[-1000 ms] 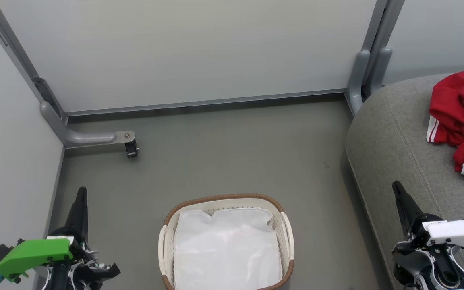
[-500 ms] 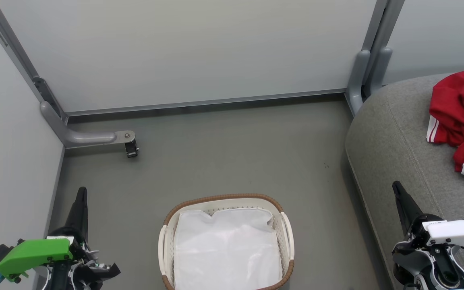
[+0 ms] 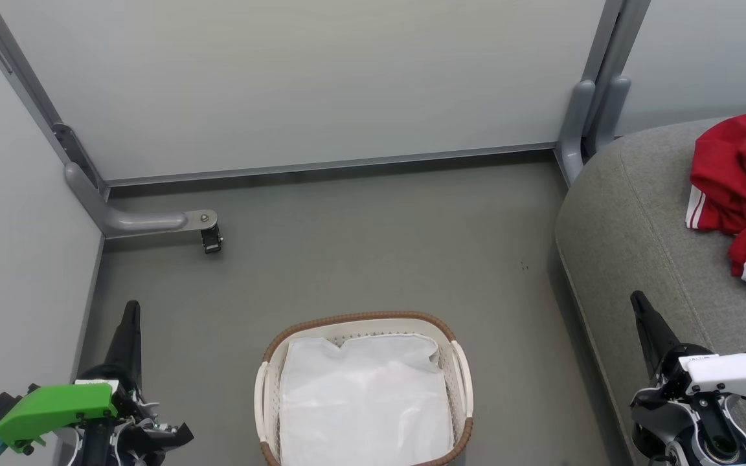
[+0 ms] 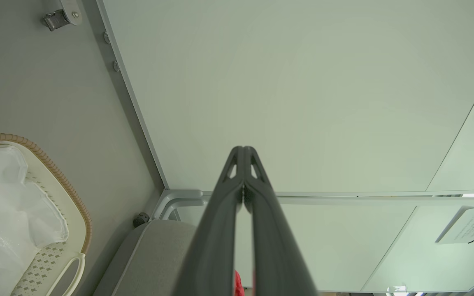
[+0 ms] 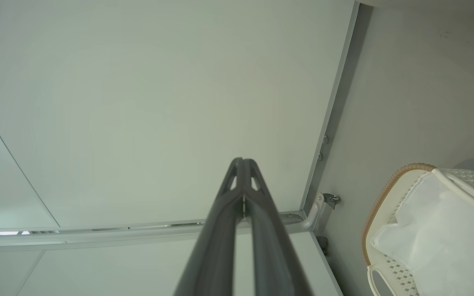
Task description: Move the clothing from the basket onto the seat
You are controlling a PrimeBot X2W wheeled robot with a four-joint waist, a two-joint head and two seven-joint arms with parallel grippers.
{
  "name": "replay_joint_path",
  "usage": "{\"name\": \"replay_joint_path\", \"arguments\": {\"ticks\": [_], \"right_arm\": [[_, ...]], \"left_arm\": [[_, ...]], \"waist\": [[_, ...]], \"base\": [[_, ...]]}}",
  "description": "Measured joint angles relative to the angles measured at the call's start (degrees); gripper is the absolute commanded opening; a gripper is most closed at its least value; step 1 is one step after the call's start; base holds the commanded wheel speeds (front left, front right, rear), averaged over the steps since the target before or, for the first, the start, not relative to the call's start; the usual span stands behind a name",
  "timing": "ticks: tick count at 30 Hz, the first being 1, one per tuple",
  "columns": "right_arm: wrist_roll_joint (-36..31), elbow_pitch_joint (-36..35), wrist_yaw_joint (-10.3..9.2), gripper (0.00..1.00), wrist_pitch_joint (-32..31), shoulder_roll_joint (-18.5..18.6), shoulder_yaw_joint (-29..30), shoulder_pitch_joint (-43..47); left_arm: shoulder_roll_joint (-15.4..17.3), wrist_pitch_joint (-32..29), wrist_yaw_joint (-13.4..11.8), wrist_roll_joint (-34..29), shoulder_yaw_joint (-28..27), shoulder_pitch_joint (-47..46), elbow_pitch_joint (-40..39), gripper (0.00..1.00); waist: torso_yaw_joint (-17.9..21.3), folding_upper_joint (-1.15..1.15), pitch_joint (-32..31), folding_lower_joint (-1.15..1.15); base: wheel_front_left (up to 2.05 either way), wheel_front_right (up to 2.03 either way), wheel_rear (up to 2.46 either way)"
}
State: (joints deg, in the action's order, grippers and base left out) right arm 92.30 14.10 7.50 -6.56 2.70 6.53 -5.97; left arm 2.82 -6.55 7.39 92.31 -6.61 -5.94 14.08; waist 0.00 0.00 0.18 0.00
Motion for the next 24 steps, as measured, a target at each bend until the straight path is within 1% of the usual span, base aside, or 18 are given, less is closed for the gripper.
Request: {"name": "replay_joint_path", "arguments": {"ticks": [24], "right_arm": [[0.0,0.0,0.0,0.0,0.0,0.0,0.0,0.0]], "left_arm": [[0.0,0.0,0.0,0.01,0.0,0.0,-0.01,0.0]], "waist": [[0.0,0.0,0.0,0.0]], "base": [[0.0,0.0,0.0]]}}
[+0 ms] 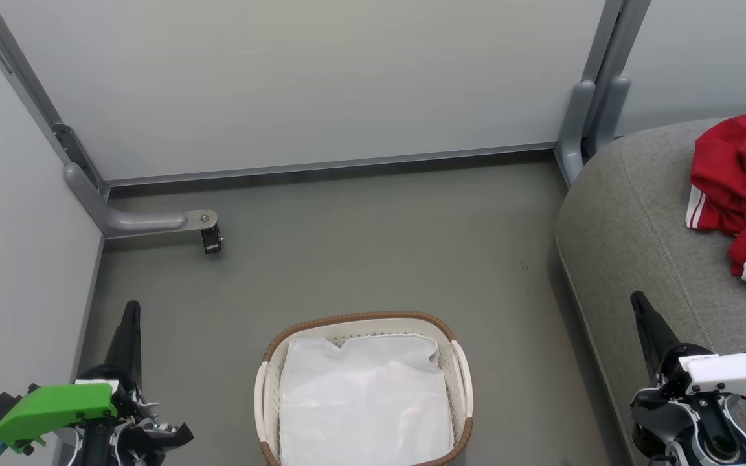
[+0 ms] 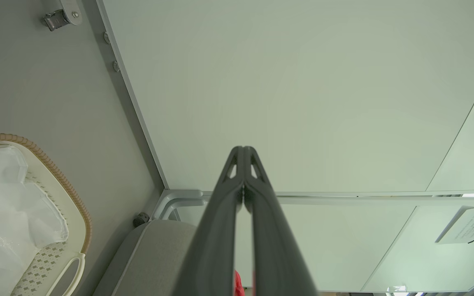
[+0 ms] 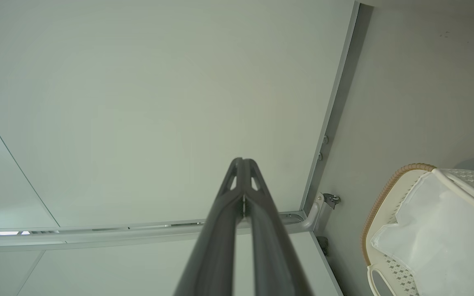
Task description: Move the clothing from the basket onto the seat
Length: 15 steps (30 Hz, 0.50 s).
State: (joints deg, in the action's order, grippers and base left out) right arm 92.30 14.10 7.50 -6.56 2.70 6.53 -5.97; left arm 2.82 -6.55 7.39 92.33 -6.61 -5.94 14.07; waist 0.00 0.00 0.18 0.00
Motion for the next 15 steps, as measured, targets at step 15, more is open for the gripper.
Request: {"name": "replay_joint_path", "arguments": {"ticks": [15], "right_arm": [[0.0,0.0,0.0,0.0,0.0,0.0,0.0,-0.01]], "left_arm": [[0.0,0.0,0.0,0.0,0.0,0.0,0.0,0.0]], "waist": [[0.0,0.0,0.0,0.0]], "base": [[0.0,0.0,0.0]]}}
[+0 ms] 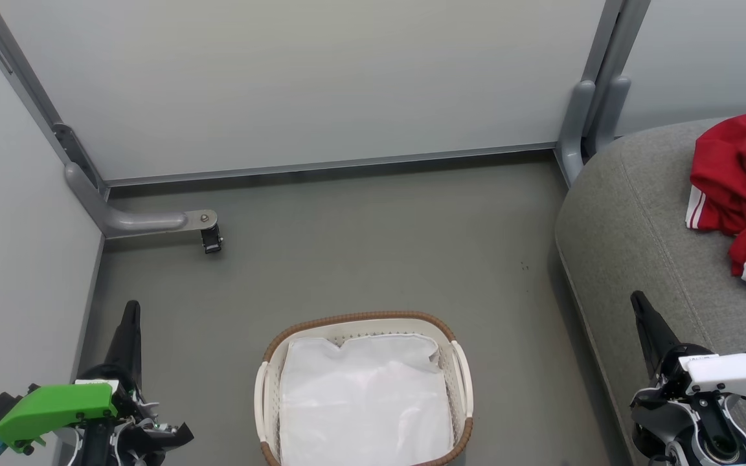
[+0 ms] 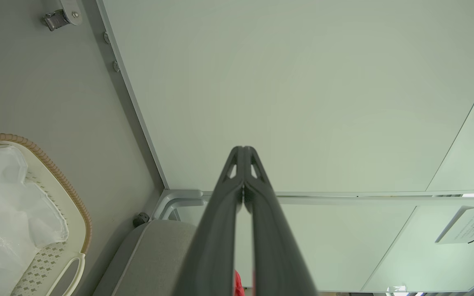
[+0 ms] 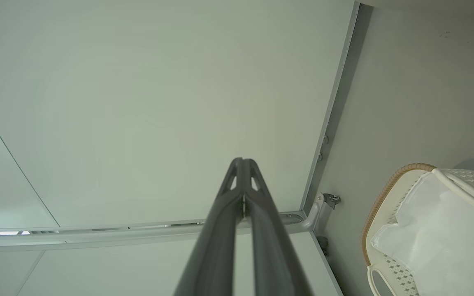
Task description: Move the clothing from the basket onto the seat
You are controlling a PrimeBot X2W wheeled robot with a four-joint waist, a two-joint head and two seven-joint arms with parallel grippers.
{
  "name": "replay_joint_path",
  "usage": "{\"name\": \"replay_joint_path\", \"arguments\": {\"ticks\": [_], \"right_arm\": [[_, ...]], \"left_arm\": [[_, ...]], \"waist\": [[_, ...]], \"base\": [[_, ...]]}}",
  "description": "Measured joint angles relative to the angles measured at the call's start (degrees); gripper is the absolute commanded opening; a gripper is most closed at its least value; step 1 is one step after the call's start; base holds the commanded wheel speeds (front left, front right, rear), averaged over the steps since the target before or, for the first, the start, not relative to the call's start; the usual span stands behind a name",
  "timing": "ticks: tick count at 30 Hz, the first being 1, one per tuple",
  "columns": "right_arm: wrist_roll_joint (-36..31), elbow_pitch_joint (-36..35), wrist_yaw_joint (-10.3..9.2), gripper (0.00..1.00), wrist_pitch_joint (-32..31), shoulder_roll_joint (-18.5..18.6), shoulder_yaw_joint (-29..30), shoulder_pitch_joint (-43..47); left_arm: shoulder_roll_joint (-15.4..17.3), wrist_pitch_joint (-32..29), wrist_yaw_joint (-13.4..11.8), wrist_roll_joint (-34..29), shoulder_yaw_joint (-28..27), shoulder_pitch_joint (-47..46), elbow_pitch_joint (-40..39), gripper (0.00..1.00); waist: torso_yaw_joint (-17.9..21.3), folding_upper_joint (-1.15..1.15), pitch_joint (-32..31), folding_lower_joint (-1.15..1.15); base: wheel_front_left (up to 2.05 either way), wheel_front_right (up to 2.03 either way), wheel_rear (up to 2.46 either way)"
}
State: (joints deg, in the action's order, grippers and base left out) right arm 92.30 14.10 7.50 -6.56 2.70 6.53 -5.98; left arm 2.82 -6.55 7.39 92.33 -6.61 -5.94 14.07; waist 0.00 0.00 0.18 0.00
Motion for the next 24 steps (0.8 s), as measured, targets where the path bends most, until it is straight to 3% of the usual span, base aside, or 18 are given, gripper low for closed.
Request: {"name": "replay_joint_path", "arguments": {"ticks": [24], "right_arm": [[0.0,0.0,0.0,0.0,0.0,0.0,0.0,0.0]], "left_arm": [[0.0,0.0,0.0,0.0,0.0,0.0,0.0,0.0]], "waist": [[0.0,0.0,0.0,0.0]], "base": [[0.0,0.0,0.0]]}}
